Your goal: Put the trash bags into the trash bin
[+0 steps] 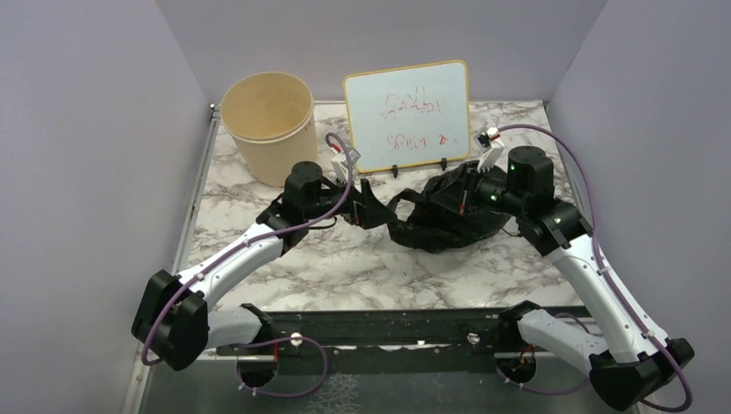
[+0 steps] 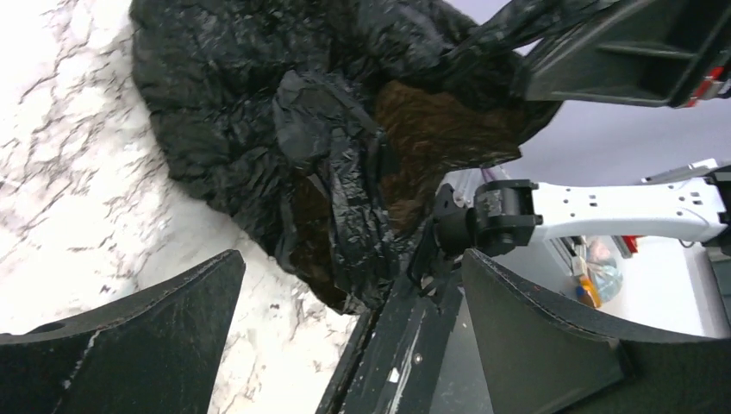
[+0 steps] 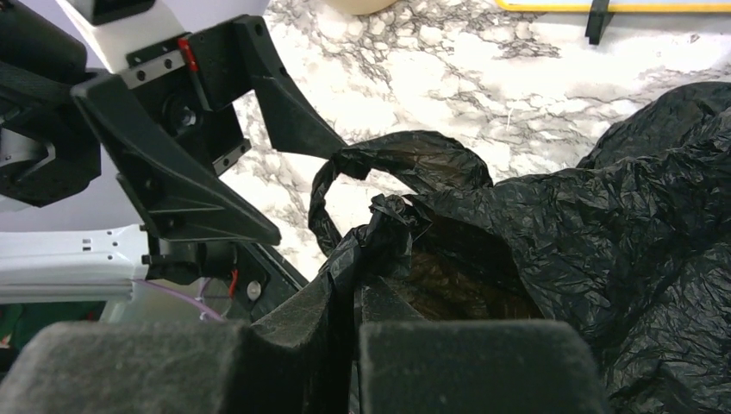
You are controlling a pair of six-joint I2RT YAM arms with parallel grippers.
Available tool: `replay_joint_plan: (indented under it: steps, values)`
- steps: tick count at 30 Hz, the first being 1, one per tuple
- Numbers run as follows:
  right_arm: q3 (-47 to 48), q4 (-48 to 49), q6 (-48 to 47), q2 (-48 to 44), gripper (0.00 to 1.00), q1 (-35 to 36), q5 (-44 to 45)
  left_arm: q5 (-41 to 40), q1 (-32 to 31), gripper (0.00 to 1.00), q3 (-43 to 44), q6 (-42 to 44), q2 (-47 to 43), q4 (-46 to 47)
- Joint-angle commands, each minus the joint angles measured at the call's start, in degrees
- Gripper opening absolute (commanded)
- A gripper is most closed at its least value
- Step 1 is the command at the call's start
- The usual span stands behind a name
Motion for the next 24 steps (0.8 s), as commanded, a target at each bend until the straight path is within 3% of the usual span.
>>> replay_joint_plan:
  steps: [1, 4, 7, 13, 16, 18, 20, 22, 24]
  values:
    - [-1.00, -1.44, 0.70, -0.26, 0.09, -0.08, -0.42, 4.97, 0.00, 0.95, 0.53, -2.33, 0.40, 7.79]
    - [-1.63, -0.73, 1.23, -0.22, 0.09, -0.01, -1.00, 6.67, -0.07, 0.83, 1.44, -2.39, 2.01, 6.98]
    - [-1.09, -0.20, 2.83, -0.12, 0.09, -0.07, -0.34, 6.10, -0.07, 0.80, 2.87, 0.23, 3.05, 0.65]
    - [-2.21, 3.52, 5.31, -0.24, 0.10, -0.03, -2.38, 5.15, -1.03, 0.70, 0.97, -5.50, 4.40, 8.23]
    - [-2.32, 2.20, 4.78, 0.17, 0.11, -0.04, -3.10, 2.05, -2.38, 0.56, 1.39, -8.51, 5.47, 10.47]
    - [-2.15, 0.78, 4.56, 0.26, 0.11, -0.06, -2.91, 3.16, -3.51, 0.41, 2.10, -8.84, 6.62, 12.41]
    - [-1.00, -1.20, 3.63, 0.49, 0.13, -0.07, -3.15, 4.67, -4.17, 0.31, 3.01, -8.39, 7.53, 12.62]
    - [0.71, -3.42, 1.88, 1.01, 0.17, -0.08, -4.06, 4.67, -4.21, 0.17, 3.10, -8.39, 7.23, 12.63]
    - [2.45, -5.53, -0.07, 1.58, 0.28, -0.08, -4.69, 3.55, -4.19, 0.08, 2.98, -8.05, 6.10, 12.58]
